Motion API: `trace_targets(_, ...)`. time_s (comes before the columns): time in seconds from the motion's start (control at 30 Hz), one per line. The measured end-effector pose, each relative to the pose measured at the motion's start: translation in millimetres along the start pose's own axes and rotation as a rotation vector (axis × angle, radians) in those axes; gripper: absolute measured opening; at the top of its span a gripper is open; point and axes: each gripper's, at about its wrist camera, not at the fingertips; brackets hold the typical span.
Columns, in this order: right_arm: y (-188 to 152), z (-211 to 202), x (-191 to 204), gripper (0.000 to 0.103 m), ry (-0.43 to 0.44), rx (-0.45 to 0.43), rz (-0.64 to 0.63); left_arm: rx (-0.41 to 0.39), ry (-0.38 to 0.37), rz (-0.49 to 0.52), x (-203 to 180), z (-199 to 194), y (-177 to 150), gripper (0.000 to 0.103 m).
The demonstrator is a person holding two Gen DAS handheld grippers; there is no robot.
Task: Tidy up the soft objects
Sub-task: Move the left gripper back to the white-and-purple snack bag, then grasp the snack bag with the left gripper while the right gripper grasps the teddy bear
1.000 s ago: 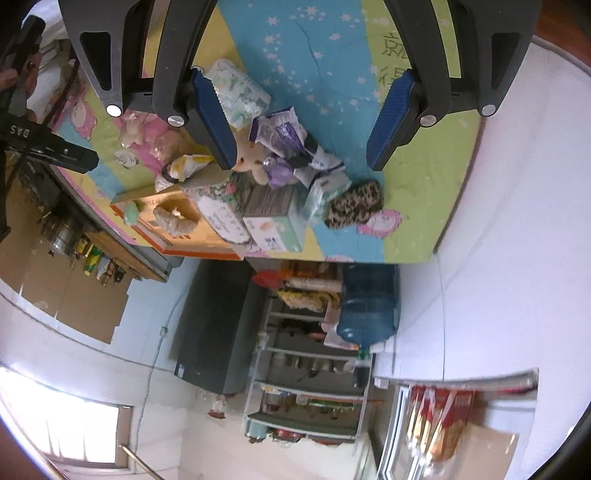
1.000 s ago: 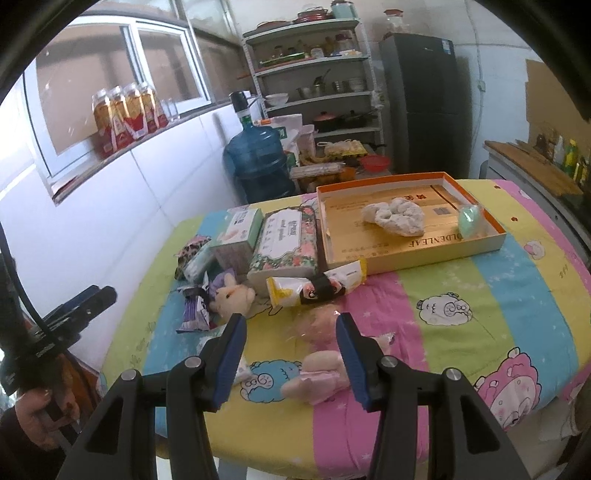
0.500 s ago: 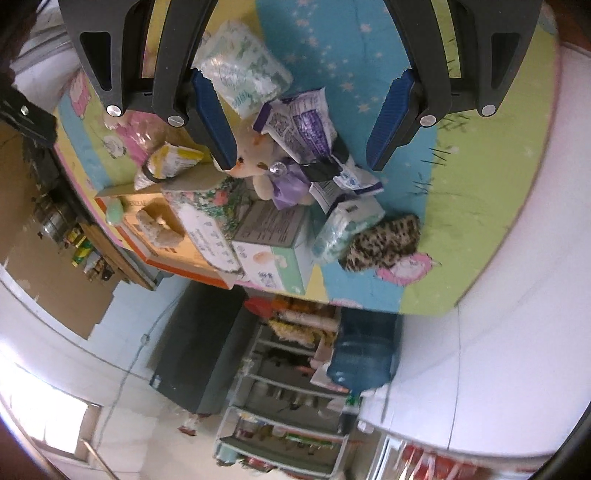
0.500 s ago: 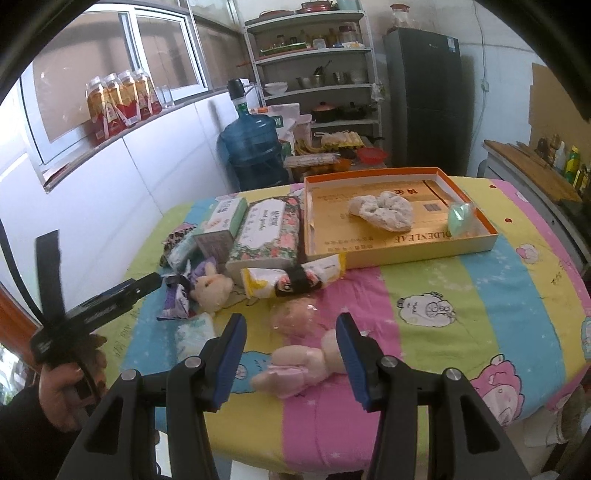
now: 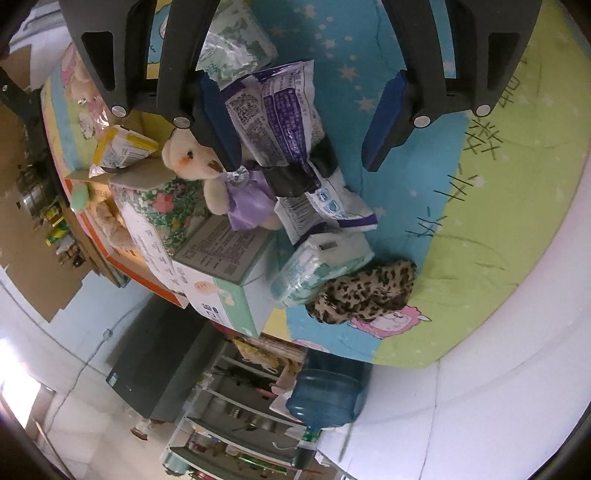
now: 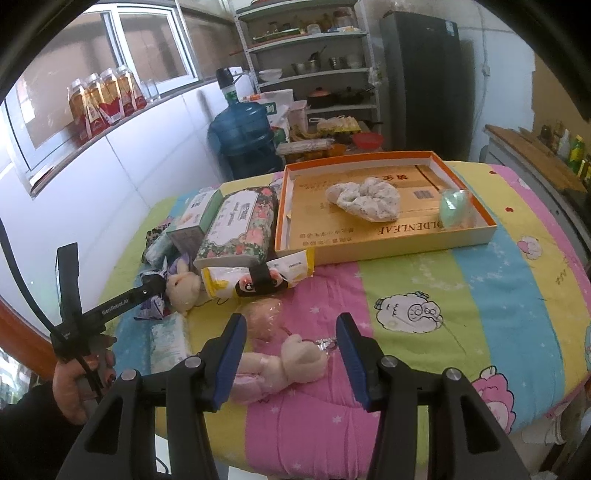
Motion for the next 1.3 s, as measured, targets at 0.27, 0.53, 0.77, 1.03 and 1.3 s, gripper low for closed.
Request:
trace_targets(0.27, -1, 10, 0, 0.051, 0.024, 0.028, -0.025, 0.038, -0.04, -0.069, -3, 16, -2, 0.066)
trace_targets(0.53, -4, 10, -11, 0.051, 0.018, 0.035, 0.008, 0.03, -0.047, -0.056, -1, 17, -1, 0.052)
trace_targets(0.77, -7, 17, -7, 0.051, 0.055, 0.053, 0.027, 0.015, -0.08, -0.034, 10, 5, -6, 0.045)
trace_targets(1.03, -15, 18, 9, 0.051, 0.074, 0.06, 0.016, -0.035, -0.108, -0.027, 22, -15, -6, 0.044)
trace_targets(1.3, -29, 29, 25, 0.079, 0.065, 0.104, 0.035, -0.107, -0.121, 0.03, 24, -52, 2, 0.044)
Point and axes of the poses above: each gripper's, at about its wrist camera, not at the fingertips, and z roughly the way its jaws point, x to its left, y to its top, and after that the axes turned 6 degrees about -z, right-handed
